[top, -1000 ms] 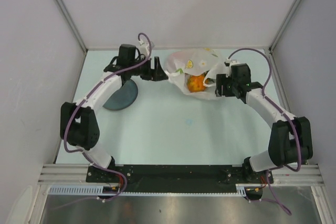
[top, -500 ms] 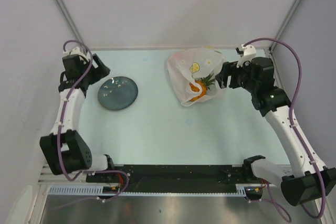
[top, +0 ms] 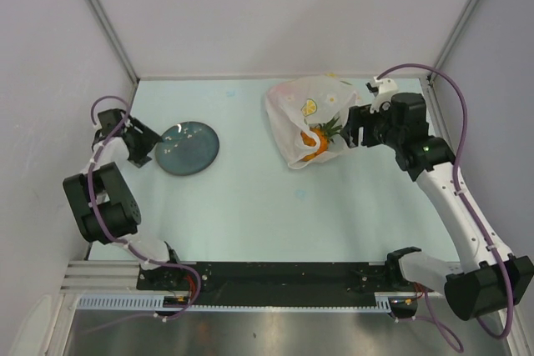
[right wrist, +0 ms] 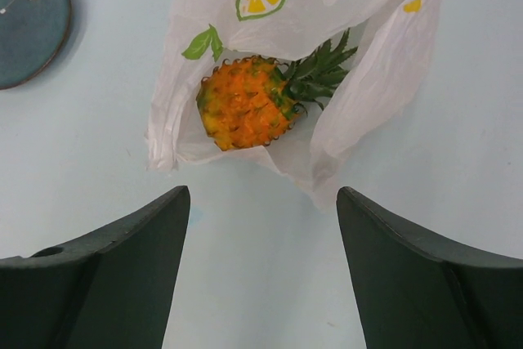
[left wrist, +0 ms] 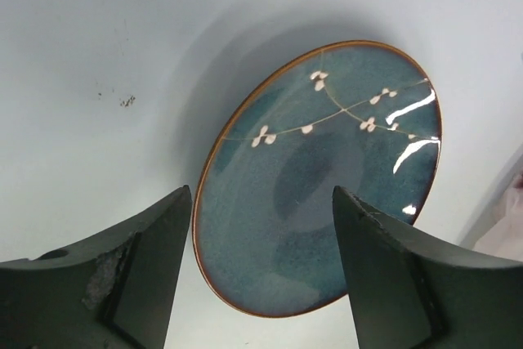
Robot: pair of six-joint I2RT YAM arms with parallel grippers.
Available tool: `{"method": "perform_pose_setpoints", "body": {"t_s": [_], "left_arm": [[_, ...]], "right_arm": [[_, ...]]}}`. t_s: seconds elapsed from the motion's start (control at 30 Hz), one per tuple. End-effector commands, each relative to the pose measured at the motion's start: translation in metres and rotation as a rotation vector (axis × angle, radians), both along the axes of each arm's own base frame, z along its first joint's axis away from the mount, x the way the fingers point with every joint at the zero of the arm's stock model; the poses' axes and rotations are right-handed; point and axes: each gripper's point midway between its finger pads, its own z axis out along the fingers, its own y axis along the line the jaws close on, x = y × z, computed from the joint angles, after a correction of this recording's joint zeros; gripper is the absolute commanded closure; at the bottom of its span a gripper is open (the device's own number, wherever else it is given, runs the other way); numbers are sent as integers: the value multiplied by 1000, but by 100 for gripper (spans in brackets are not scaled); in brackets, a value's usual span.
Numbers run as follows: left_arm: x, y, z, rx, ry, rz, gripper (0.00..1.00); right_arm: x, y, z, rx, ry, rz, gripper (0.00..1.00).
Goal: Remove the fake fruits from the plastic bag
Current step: Move the plate to the center of the board.
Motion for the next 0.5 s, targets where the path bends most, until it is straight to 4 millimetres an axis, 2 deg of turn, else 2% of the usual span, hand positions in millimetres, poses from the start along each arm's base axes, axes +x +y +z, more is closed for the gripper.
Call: {"method": "perform_pose_setpoints", "body": {"t_s": [0.0,0.27,0.37,0.47], "left_arm": [[-1,-8,-12,-137,-23,47,26],[-10,-17,-39,-199,24,65,35],[-12,-25,-44,-246,18,60,44],[-10,-31,-45,-273,-8,48,59]], "right_arm": [[0,0,-10,-29,40,21,23],[9,4,-14,-33,56,28,23],[10,6,-15,-33,57,33,23],[9,8,-16,-31,63,41,23]]}}
